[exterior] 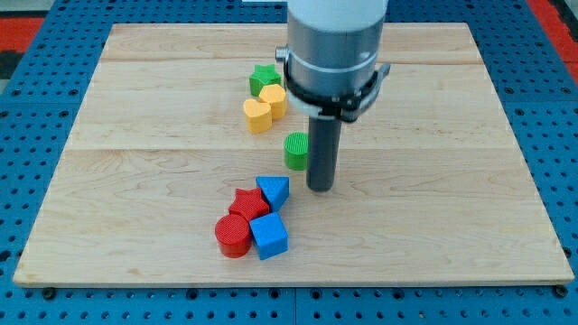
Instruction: Place the green circle right to the yellow heart
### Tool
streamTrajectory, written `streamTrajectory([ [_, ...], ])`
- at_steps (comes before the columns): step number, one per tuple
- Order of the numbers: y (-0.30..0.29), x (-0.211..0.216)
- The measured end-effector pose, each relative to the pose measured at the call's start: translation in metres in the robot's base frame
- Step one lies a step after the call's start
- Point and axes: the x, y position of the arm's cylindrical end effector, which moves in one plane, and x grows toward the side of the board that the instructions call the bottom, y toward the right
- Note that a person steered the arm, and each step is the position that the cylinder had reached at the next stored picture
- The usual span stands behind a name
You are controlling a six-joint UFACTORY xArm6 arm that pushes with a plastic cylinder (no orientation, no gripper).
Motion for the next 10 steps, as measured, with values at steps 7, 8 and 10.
streamTrajectory([
  [7,-0.021,-0.039],
  [8,-0.006,-0.03],
  [10,-0.012,-0.078],
])
